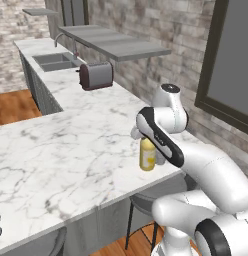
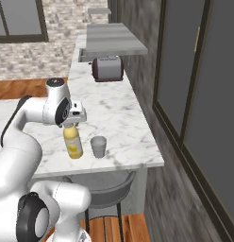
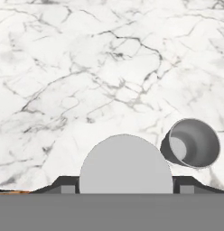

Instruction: There is a wine glass and glass cup on the dining counter. Place the wine bottle next to the wine glass and the juice bottle next to the glass cup.

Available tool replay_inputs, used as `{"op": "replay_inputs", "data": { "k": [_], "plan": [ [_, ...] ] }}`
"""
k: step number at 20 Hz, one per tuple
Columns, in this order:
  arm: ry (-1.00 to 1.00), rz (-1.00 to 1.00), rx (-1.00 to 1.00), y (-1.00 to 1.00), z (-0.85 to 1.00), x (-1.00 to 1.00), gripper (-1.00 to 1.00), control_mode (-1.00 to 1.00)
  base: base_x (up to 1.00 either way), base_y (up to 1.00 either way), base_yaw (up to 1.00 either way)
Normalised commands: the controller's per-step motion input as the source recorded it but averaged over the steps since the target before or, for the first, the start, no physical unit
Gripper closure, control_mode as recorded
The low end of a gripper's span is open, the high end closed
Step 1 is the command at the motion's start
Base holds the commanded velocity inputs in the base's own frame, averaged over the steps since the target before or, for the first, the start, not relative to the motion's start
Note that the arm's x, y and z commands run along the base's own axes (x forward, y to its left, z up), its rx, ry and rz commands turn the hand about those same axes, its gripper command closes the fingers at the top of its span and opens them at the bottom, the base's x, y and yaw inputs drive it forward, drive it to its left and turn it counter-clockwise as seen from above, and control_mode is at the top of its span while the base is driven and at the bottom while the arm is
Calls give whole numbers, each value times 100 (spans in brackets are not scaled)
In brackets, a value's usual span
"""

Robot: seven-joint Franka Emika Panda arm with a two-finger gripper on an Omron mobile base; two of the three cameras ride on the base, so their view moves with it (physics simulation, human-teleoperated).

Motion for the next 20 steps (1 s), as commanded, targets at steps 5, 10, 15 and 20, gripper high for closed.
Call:
{"op": "replay_inputs", "data": {
  "k": [5, 10, 15, 20],
  "plan": [
    [0, 0, 0, -3, -28, 23, 100, -100, 0, 0, 0],
    [0, 0, 0, 0, -29, 23, 100, -100, 0, 0, 0],
    [0, 0, 0, -1, -31, 20, 100, -100, 0, 0, 0],
    [-3, 0, 0, -3, -29, 10, 100, -100, 0, 0, 0]
  ]
}}
